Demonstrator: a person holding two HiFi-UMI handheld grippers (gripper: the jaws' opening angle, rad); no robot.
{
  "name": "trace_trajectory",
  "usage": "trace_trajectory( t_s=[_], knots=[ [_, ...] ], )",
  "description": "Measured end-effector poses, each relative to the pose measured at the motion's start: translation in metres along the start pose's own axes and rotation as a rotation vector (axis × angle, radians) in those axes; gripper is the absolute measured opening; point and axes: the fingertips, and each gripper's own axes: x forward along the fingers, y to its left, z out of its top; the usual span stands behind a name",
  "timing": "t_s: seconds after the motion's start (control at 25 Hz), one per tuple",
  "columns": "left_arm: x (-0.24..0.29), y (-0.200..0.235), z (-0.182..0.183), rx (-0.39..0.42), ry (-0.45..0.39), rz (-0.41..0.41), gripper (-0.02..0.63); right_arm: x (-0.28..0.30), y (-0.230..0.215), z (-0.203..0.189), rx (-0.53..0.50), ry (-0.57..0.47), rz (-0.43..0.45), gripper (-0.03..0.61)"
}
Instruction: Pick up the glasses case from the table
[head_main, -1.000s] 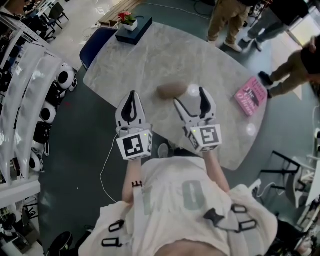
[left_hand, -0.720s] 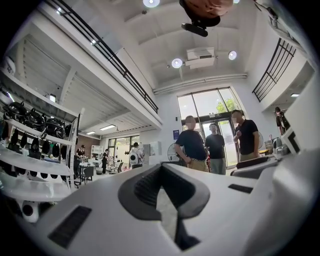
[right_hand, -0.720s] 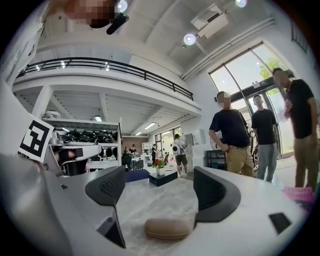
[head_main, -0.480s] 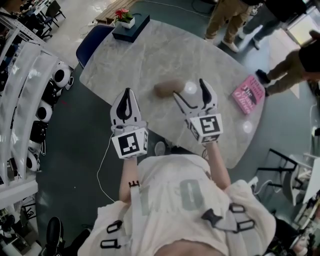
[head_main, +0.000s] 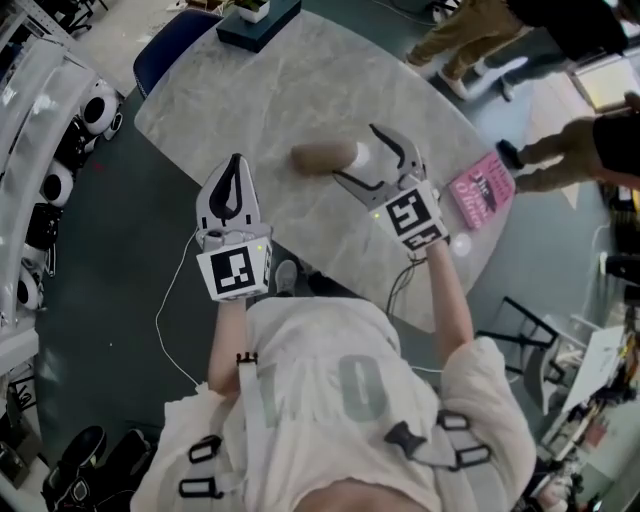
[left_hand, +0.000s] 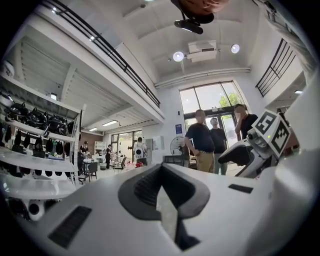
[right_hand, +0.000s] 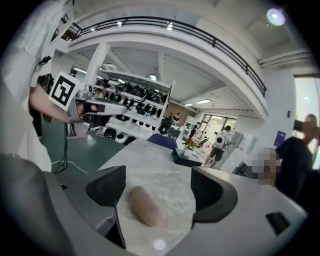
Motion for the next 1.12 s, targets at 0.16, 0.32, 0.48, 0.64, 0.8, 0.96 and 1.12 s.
trace_trajectory(
  t_s=[0.16, 0.32, 0.48, 0.64, 0.8, 0.96, 1.12],
  knots=[
    [0.006, 0.000, -0.010, -0.005, 0.015, 0.007, 0.002, 0.015, 0.010, -0.017, -0.124, 0.091, 0.144, 0.390],
    [0.015, 0.006, -0.019, -0.017, 0.044, 0.025, 0.002, 0.032, 0.014, -0.032, -0.206, 0.153, 0.247, 0.390],
    [0.025, 0.015, -0.029, -0.018, 0.054, 0.047, 0.003, 0.050, 0.014, -0.050, -0.287, 0.234, 0.357, 0.390],
    [0.031, 0.020, -0.043, -0.034, 0.068, 0.063, 0.002, 0.070, 0.016, -0.076, -0.355, 0.317, 0.450, 0.390],
    [0.032, 0.022, -0.059, -0.046, 0.092, 0.063, 0.003, 0.089, 0.025, -0.104, -0.376, 0.387, 0.542, 0.390],
    [0.034, 0.023, -0.074, -0.038, 0.117, 0.065, 0.003, 0.109, 0.030, -0.134, -0.430, 0.459, 0.603, 0.390],
    [0.038, 0.024, -0.086, -0.038, 0.141, 0.064, 0.003, 0.125, 0.041, -0.152, -0.458, 0.509, 0.667, 0.390]
  ],
)
